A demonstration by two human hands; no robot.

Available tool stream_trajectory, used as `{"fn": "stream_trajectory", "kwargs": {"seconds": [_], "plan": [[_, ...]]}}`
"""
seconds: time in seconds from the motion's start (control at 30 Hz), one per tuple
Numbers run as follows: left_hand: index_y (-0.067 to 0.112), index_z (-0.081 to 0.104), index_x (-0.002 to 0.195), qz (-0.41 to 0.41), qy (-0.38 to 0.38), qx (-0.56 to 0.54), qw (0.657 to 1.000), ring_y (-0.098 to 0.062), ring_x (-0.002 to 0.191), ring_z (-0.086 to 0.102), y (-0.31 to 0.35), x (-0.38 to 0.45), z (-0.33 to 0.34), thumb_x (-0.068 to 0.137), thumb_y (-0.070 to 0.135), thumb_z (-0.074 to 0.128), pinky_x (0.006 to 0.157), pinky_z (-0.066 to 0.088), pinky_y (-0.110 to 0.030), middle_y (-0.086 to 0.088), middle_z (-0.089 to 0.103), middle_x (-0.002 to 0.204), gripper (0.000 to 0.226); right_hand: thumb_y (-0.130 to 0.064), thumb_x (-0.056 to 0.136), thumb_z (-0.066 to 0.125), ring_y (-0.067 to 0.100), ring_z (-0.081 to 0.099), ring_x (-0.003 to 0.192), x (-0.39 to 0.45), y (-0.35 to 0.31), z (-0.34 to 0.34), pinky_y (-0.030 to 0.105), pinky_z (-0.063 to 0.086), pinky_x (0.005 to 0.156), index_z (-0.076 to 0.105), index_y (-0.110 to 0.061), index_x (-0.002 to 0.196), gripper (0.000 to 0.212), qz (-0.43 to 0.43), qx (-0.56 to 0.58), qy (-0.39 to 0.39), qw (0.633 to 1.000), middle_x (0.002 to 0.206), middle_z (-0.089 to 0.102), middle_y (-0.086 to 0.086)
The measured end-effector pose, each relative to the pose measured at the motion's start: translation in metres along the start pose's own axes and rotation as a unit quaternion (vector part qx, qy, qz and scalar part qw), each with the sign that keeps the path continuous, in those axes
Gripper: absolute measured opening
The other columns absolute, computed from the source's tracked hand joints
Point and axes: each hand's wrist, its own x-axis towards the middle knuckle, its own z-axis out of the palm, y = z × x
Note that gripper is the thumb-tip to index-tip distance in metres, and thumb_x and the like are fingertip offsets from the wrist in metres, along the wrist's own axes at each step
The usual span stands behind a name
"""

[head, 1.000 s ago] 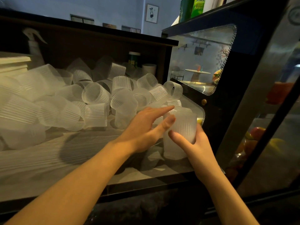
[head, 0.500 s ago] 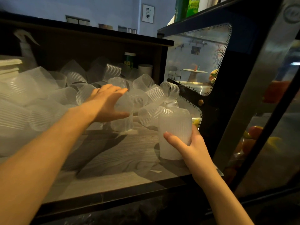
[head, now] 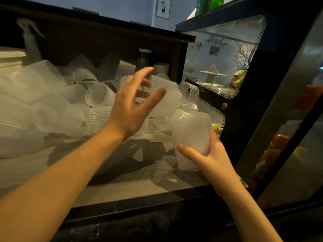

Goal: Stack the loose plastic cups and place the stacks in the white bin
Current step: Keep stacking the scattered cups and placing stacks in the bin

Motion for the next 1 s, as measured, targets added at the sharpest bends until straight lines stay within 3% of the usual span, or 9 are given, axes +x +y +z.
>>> {"fn": "stream_trajectory", "kwargs": {"seconds": [0.13,0.33,0.4,0.53,0.63,0.7,0.77,0.87,1.0], "plan": [[0.030,0.052,0.135,-0.026,-0.078,-0.079,0.993,-0.012,0.109,0.061,0.007,-0.006,0.011,0.081,0.063,0.054,0.087,0.057,-0.038,0.002,0.057,0.127,0.063,-0.057,0.063,0.081,-0.005,0.056,0.098,0.000,0.001,-0.001,0.022,0.057,0.070,0.040,-0.050,0.113,0.065,-0.013,-0.005,-0.046,0.999,0.109,0.054,-0.018],[0.030,0.056,0.136,0.025,-0.142,-0.027,0.989,-0.006,0.106,0.056,0.016,-0.012,0.015,0.083,0.056,0.055,0.083,0.052,-0.023,0.016,0.055,0.122,0.059,-0.051,0.063,0.079,-0.005,0.056,0.097,-0.001,-0.002,0.001,0.022,0.057,0.065,0.039,-0.048,0.114,0.065,-0.034,-0.022,-0.069,0.997,0.108,0.051,-0.016],[0.032,0.054,0.138,0.046,-0.199,0.021,0.979,-0.004,0.110,0.052,0.017,-0.015,0.022,0.084,0.061,0.049,0.085,0.046,-0.016,0.016,0.053,0.124,0.061,-0.048,0.063,0.081,0.000,0.060,0.097,0.000,-0.001,0.000,0.025,0.058,0.065,0.041,-0.045,0.120,0.069,-0.040,-0.004,-0.072,0.997,0.106,0.055,-0.016],[0.036,0.042,0.145,0.041,-0.276,0.056,0.959,0.002,0.132,0.031,0.019,-0.024,0.034,0.081,0.084,0.014,0.108,0.023,-0.017,0.019,0.040,0.143,0.085,-0.060,0.056,0.078,0.006,0.064,0.095,0.000,0.001,-0.002,0.027,0.058,0.064,0.042,-0.045,0.118,0.073,-0.026,0.010,-0.059,0.998,0.107,0.057,-0.010],[0.030,0.043,0.145,0.038,-0.249,0.024,0.967,0.002,0.134,0.033,0.019,-0.024,0.032,0.090,0.070,0.021,0.110,0.024,-0.018,0.014,0.042,0.146,0.072,-0.059,0.058,0.079,0.001,0.061,0.093,-0.001,-0.001,-0.001,0.023,0.056,0.063,0.040,-0.045,0.116,0.071,-0.031,-0.011,-0.043,0.999,0.106,0.055,-0.009],[0.024,0.045,0.144,0.030,-0.174,0.012,0.984,0.001,0.126,0.044,0.016,-0.021,0.030,0.095,0.059,0.031,0.106,0.036,-0.020,0.010,0.049,0.138,0.062,-0.052,0.062,0.080,0.000,0.062,0.093,-0.001,0.000,-0.002,0.022,0.056,0.065,0.043,-0.041,0.120,0.069,-0.027,0.014,-0.016,0.999,0.105,0.058,-0.010],[0.021,0.043,0.144,-0.003,-0.090,0.076,0.993,-0.001,0.115,0.048,0.006,-0.016,0.023,0.096,0.056,0.046,0.095,0.044,-0.018,0.011,0.050,0.130,0.059,-0.050,0.066,0.082,-0.001,0.061,0.092,-0.001,0.001,-0.003,0.019,0.054,0.065,0.044,-0.037,0.122,0.068,-0.010,0.049,0.015,0.999,0.106,0.058,-0.010],[0.017,0.039,0.145,-0.033,-0.034,0.274,0.960,-0.016,0.117,0.046,-0.021,-0.012,0.007,0.090,0.054,0.057,0.092,0.043,-0.027,-0.003,0.050,0.131,0.068,-0.054,0.065,0.081,0.003,0.060,0.091,-0.002,0.000,-0.002,0.016,0.052,0.063,0.042,-0.033,0.125,0.074,0.004,0.033,0.021,0.999,0.108,0.055,-0.008],[0.007,0.025,0.150,-0.084,-0.073,0.412,0.905,-0.032,0.128,0.036,-0.038,-0.015,0.003,0.087,0.058,0.058,0.100,0.039,-0.039,-0.016,0.039,0.142,0.088,-0.057,0.060,0.072,0.009,0.059,0.093,-0.004,-0.001,0.000,0.016,0.052,0.061,0.039,-0.034,0.125,0.077,0.009,-0.003,0.010,1.000,0.107,0.053,-0.010]]}}
